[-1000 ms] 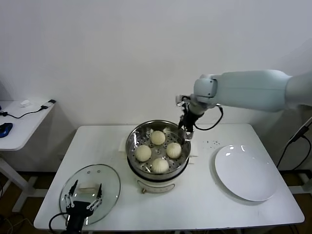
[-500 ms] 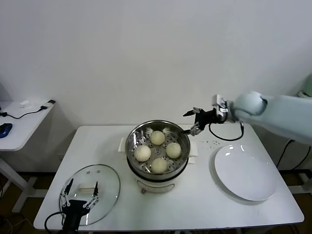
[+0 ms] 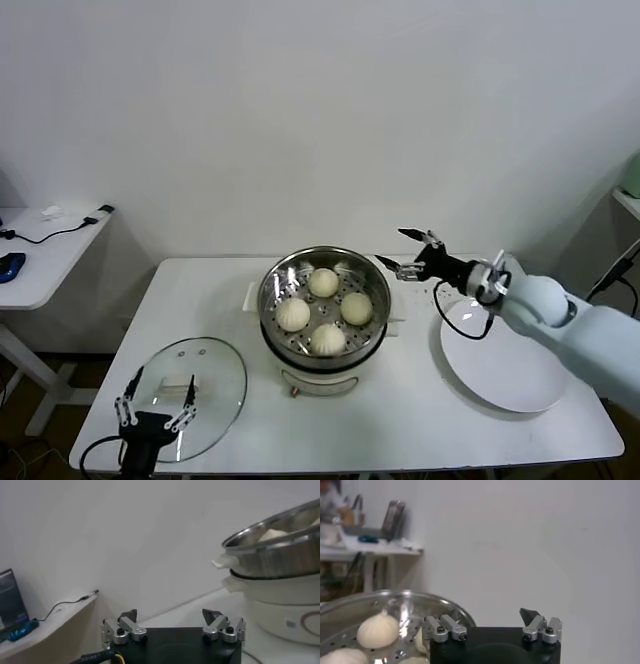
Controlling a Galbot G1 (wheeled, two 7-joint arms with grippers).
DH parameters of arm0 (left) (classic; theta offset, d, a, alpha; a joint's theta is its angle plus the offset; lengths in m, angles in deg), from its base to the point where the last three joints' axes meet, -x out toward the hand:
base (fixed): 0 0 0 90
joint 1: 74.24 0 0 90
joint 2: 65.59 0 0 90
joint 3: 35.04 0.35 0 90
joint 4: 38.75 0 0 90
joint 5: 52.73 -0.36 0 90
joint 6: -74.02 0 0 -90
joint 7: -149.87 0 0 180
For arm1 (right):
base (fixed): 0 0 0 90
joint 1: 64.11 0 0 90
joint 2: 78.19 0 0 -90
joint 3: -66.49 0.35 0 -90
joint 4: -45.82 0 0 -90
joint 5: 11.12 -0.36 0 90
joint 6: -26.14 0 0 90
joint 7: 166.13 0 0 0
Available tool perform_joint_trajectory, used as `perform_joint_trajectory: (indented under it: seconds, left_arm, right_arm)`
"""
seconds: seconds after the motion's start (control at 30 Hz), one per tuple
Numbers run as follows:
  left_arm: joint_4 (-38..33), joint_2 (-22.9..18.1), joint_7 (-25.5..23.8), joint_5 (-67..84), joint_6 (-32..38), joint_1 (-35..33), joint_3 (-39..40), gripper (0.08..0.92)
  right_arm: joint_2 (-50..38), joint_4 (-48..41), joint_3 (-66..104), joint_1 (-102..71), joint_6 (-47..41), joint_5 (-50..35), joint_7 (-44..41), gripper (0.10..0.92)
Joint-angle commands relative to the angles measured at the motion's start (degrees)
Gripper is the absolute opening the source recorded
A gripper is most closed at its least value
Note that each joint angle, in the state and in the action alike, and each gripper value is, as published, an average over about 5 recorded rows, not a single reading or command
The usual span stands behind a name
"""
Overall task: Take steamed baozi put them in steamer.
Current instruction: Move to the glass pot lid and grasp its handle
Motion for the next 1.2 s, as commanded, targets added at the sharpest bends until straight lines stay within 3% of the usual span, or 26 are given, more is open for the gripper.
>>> perform_joint_trajectory:
  seconds: [0.03, 0.2, 0.4, 0.67, 1.2]
  left_arm:
    - [-1.67, 0.1, -0.16, -26.79, 1.04, -0.41, -3.76, 0.823]
    - [-0.1, 1.23, 3.03, -55.91, 4.16, 0.22, -5.62, 0.823]
    - [5.36, 2.21, 9.68, -71.77, 2.58, 0.88, -1.54, 0.823]
    - [13.03, 2.15, 7.49, -76.09, -3.58, 6.32, 0.68, 0.823]
    - [23.74, 2.55, 10.93, -74.2, -8.24, 16.94, 0.41, 0.823]
  right_arm:
    - [11.67, 3.93, 58.38, -53.11, 3.32, 8.39, 2.93, 0.823]
    - [18.71, 3.59, 64.07, -57.98, 2.73, 11.41, 1.94, 0.823]
    - [22.74, 1.64, 66.05, -60.11, 2.41, 15.87, 1.61, 0.823]
    - [24.69, -0.35, 66.24, -60.23, 2.66, 18.74, 1.72, 0.823]
    - [26.31, -0.75, 65.36, -60.36, 3.02, 21.91, 1.89, 0.823]
